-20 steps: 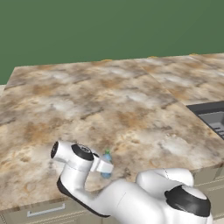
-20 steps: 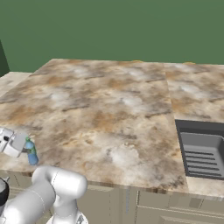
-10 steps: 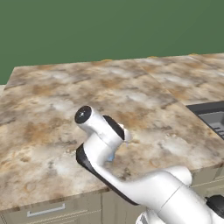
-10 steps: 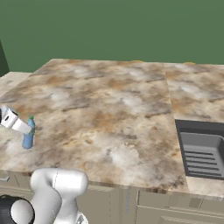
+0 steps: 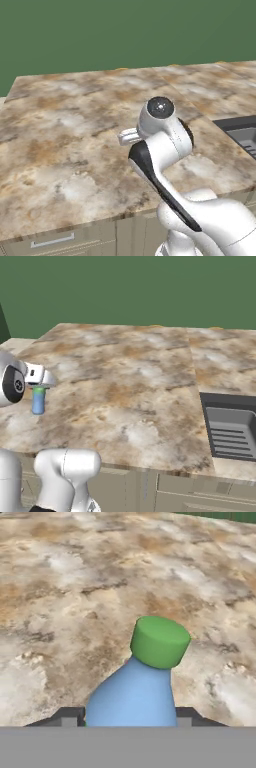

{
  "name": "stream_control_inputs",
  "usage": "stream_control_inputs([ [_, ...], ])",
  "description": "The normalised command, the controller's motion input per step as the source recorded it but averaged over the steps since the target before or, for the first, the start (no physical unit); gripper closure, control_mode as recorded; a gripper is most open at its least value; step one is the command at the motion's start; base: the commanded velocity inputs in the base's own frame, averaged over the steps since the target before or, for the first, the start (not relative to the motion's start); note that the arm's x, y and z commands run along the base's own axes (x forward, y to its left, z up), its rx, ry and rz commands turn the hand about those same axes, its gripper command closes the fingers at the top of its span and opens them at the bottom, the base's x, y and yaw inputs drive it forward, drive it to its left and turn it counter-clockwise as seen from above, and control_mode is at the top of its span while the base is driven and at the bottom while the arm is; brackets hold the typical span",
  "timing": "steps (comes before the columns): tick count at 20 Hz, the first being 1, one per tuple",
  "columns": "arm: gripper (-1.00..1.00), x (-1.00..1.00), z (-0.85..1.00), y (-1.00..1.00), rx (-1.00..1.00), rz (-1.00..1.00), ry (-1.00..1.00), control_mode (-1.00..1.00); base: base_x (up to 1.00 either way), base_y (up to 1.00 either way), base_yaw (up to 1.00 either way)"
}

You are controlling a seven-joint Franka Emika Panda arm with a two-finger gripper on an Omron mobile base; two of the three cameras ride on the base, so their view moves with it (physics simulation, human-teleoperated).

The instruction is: Take the bottled waters from the counter and place them in the freezer to freeze. Close the freezer door after placing the bottles.

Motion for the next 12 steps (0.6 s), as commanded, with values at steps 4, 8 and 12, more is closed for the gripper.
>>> stream_control_inputs([
  [4, 1.0, -0.04, 0.14, -0.59, 0.0, 0.59, -0.12, -1.0, 0.0, 0.0, 0.0],
  [8, 1.0, -0.28, 0.0, -0.55, 0.02, 0.23, -0.28, -1.0, 0.0, 0.0, 0.0],
  [12, 1.0, -0.49, 0.01, -0.02, 0.0, 0.1, -0.38, -1.0, 0.0, 0.0, 0.0],
])
